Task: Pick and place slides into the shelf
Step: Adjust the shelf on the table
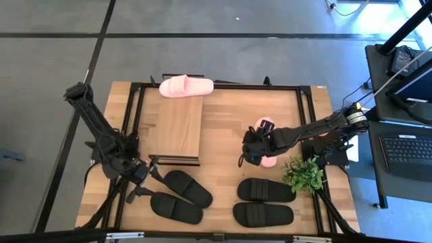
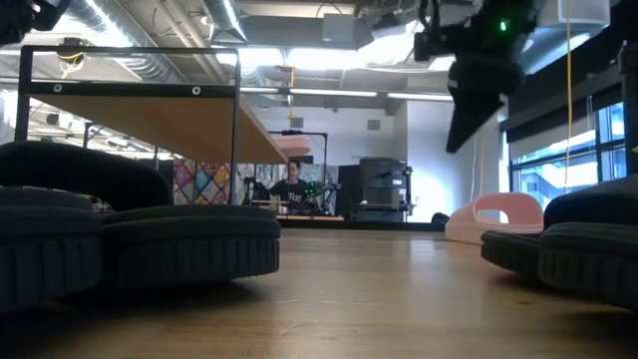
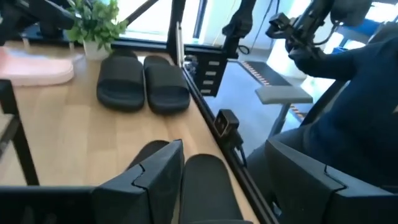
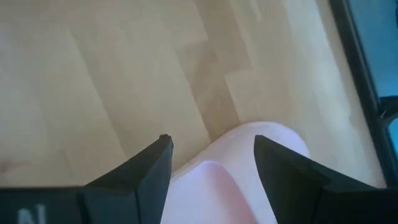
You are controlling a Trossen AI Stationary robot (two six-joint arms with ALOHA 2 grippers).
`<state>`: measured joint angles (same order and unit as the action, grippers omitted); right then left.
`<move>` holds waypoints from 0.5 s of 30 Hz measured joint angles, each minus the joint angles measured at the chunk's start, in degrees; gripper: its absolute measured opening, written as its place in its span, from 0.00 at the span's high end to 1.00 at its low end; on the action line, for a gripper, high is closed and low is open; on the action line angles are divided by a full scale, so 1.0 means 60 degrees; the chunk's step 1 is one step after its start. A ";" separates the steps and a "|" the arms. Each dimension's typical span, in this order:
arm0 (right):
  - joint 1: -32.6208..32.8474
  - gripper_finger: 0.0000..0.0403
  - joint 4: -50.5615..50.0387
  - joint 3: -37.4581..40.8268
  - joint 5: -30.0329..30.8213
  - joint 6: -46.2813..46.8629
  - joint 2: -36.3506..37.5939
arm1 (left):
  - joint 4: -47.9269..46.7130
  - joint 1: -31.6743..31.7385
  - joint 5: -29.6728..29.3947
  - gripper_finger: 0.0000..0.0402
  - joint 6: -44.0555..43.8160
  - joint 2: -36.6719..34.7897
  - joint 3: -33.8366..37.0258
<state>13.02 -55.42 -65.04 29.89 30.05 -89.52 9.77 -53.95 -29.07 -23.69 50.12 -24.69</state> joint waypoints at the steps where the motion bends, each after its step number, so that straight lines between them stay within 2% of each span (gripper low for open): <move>1: 0.0000 0.44 0.0102 0.0196 0.0000 0.0010 0.0000 | 0.0021 0.0000 -0.0025 0.46 -0.0068 0.0181 -0.0032; 8: 0.0000 0.44 0.0693 0.1172 0.0000 0.0427 -0.0007 | 0.0037 0.0073 -0.0293 0.46 -0.0777 0.1430 -0.0480; 15: -0.0004 0.44 0.0858 0.1407 0.0000 0.0487 -0.0007 | 0.0060 0.0125 -0.0293 0.46 -0.0990 0.2367 -0.1061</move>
<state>12.99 -50.27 -56.60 29.89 32.97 -89.56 10.14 -53.21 -30.83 -29.63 64.32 -31.05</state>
